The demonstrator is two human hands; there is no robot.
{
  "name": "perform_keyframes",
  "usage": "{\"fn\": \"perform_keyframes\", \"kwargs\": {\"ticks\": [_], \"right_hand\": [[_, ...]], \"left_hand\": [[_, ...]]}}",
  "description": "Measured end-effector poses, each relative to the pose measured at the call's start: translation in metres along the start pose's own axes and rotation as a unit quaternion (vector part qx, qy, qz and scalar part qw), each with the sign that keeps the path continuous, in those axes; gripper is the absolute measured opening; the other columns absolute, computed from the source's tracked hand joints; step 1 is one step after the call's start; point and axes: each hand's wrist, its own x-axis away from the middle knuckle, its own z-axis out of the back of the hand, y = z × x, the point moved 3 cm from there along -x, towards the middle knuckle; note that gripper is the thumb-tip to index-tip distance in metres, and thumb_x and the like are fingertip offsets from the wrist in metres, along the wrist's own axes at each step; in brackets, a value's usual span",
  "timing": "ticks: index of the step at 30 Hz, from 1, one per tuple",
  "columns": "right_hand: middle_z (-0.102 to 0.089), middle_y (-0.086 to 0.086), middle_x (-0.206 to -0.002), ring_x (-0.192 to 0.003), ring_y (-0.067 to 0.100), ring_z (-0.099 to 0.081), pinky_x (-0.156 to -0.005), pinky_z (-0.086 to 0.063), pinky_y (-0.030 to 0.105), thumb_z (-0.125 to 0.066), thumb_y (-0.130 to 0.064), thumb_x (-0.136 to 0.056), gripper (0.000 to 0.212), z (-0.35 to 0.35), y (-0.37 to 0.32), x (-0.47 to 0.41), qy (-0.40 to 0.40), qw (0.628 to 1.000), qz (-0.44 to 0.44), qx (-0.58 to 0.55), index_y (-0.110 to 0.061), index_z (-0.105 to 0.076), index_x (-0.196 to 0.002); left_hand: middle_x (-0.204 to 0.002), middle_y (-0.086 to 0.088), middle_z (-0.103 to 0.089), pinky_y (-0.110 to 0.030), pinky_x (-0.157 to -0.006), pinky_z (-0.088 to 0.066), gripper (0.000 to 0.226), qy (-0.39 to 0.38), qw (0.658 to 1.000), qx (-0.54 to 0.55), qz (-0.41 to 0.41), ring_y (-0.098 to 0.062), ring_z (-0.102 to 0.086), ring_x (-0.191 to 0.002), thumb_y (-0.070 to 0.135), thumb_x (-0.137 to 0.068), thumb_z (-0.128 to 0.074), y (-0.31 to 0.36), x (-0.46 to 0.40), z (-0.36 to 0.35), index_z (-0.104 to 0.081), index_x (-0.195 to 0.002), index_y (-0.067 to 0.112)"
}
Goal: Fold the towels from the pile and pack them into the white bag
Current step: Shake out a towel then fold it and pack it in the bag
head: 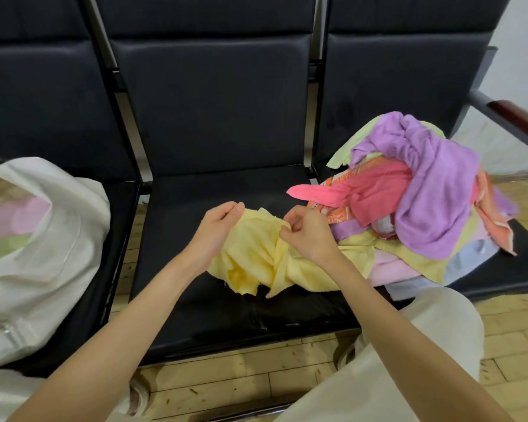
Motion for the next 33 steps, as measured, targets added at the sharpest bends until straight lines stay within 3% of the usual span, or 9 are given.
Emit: {"fn": "perform_keyframes", "kwargs": {"ticks": [3,7,10,13,16,20,23,27,33], "right_hand": [[-0.063,-0.005,-0.074,-0.073,0.013,-0.062,-0.074,-0.055,0.033,-0.070,-0.010,-0.074,0.012,-0.008,0.016,0.001,-0.014,0.999,-0.051,0.006,-0.017,-0.062,-0.080],[-0.069,0.005,-0.089,-0.084,0.015,-0.063,-0.083,-0.051,0.030,-0.065,-0.009,-0.082,0.010,-0.015,0.040,0.007,0.012,0.993,-0.114,-0.020,-0.008,-0.068,-0.092],[-0.068,0.005,-0.091,-0.087,0.018,-0.064,-0.082,-0.050,0.030,-0.058,-0.010,-0.091,0.011,-0.012,0.042,0.008,0.049,0.995,-0.076,-0.034,-0.007,-0.067,-0.096],[-0.059,-0.007,-0.082,-0.076,0.004,-0.055,-0.071,-0.042,0.017,-0.048,-0.012,-0.097,0.011,-0.010,0.028,0.009,0.058,0.997,-0.006,-0.054,-0.013,-0.057,-0.092],[-0.050,-0.015,-0.075,-0.070,-0.002,-0.049,-0.064,-0.036,0.009,-0.042,-0.015,-0.100,0.015,-0.008,0.019,0.007,0.081,0.995,0.024,-0.057,-0.016,-0.050,-0.087],[-0.053,-0.003,-0.074,-0.069,0.009,-0.048,-0.060,-0.031,0.019,-0.048,-0.011,-0.097,0.014,-0.008,0.026,-0.006,0.079,0.996,0.012,-0.030,-0.015,-0.050,-0.083],[-0.059,0.004,-0.087,-0.079,0.015,-0.054,-0.067,-0.035,0.023,-0.051,-0.012,-0.095,0.011,-0.023,0.031,-0.009,0.021,0.999,0.011,0.022,-0.016,-0.052,-0.085],[-0.062,0.004,-0.084,-0.075,0.017,-0.058,-0.066,-0.046,0.032,-0.052,-0.017,-0.096,0.008,-0.039,0.035,-0.009,-0.028,0.997,-0.027,0.062,-0.012,-0.056,-0.091],[-0.052,-0.002,-0.081,-0.078,0.015,-0.054,-0.068,-0.042,0.027,-0.045,-0.010,-0.098,0.004,-0.058,0.031,-0.022,-0.059,0.994,-0.087,-0.003,-0.010,-0.048,-0.099]], "left_hand": [[-0.081,-0.011,-0.058,-0.033,-0.079,-0.046,0.047,-0.027,0.999,-0.025,0.015,-0.021,-0.057,-0.078,0.039,-0.093,-0.056,0.007,0.001,0.006,-0.059,-0.085,-0.008],[-0.088,0.001,-0.071,-0.027,-0.079,-0.054,0.015,-0.112,0.973,-0.199,0.013,-0.010,-0.066,-0.086,0.029,-0.080,-0.075,0.005,0.002,0.027,-0.073,-0.086,0.015],[-0.084,0.006,-0.070,-0.028,-0.074,-0.055,0.007,-0.080,0.941,-0.327,-0.025,-0.007,-0.064,-0.077,0.019,-0.081,-0.073,-0.004,0.001,0.046,-0.072,-0.086,0.024],[-0.071,0.006,-0.065,-0.021,-0.059,-0.045,0.013,-0.053,0.929,-0.365,-0.038,0.000,-0.055,-0.059,0.017,-0.084,-0.068,-0.011,0.007,0.052,-0.068,-0.078,0.028],[-0.081,0.004,-0.069,-0.025,-0.071,-0.051,0.011,-0.055,0.956,-0.286,-0.039,-0.004,-0.063,-0.074,0.022,-0.092,-0.061,-0.017,0.011,0.049,-0.071,-0.087,0.023],[-0.091,0.000,-0.070,-0.024,-0.070,-0.052,0.018,0.002,0.997,-0.062,-0.041,-0.010,-0.066,-0.085,0.021,-0.096,-0.054,-0.001,0.016,0.044,-0.070,-0.098,0.014],[-0.095,0.000,-0.069,-0.028,-0.071,-0.055,0.019,0.051,0.997,0.027,-0.054,-0.014,-0.066,-0.088,0.022,-0.097,-0.052,0.016,0.014,0.045,-0.068,-0.102,0.013],[-0.096,-0.004,-0.067,-0.035,-0.078,-0.055,0.020,0.129,0.986,0.104,-0.030,-0.020,-0.065,-0.091,0.023,-0.097,-0.053,0.026,0.010,0.062,-0.067,-0.105,0.012],[-0.097,-0.005,-0.068,-0.032,-0.076,-0.056,0.023,0.112,0.982,0.150,-0.018,-0.019,-0.067,-0.091,0.025,-0.094,-0.058,0.030,0.020,0.078,-0.067,-0.106,0.008]]}}
